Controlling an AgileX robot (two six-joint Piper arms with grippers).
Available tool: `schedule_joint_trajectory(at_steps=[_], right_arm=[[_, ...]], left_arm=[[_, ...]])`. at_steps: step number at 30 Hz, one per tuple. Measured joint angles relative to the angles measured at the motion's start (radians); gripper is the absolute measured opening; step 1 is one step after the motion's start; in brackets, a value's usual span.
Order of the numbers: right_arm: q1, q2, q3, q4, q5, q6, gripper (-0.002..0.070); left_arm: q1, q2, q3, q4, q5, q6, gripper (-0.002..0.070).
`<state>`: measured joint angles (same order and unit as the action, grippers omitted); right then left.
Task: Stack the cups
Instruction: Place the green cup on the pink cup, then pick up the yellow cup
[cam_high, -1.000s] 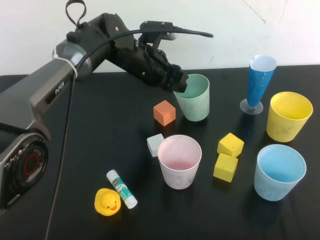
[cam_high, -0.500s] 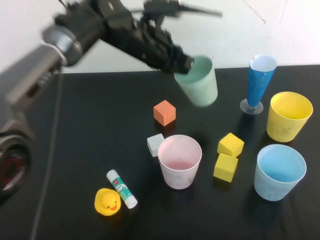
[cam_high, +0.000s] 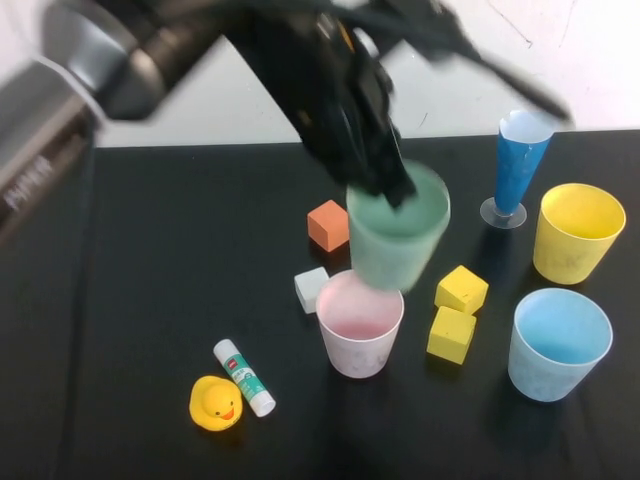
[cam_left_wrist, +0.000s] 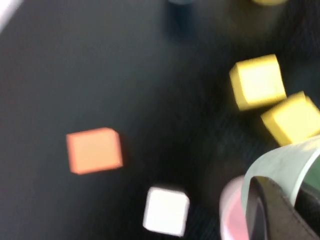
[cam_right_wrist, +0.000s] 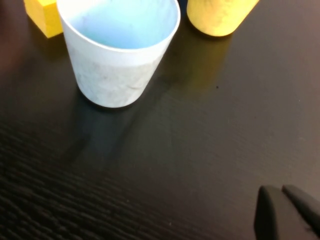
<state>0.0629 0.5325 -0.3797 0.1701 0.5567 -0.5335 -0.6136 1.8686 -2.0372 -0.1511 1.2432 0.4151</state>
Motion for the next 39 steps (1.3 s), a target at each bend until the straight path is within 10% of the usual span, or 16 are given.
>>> schedule_joint_trajectory(at_steps=[20, 30, 39], right_arm=[[0.000, 0.000, 0.000, 0.016, 0.000, -0.015, -0.0003], [0.000, 0.012, -0.101, 0.085, 0.000, -0.160, -0.0003], [0.000, 0.265, -0.384, 0.110, 0.147, -0.205, -0.0003]], left_arm=[[-0.065, 0.000, 0.133, 0.071, 0.002, -0.055, 0.0027], [-0.064, 0.000, 0.133, 0.079, 0.002, -0.057, 0.0314], [-0.060, -0.161, 0.133, 0.262, -0.144, -0.156, 0.0036]])
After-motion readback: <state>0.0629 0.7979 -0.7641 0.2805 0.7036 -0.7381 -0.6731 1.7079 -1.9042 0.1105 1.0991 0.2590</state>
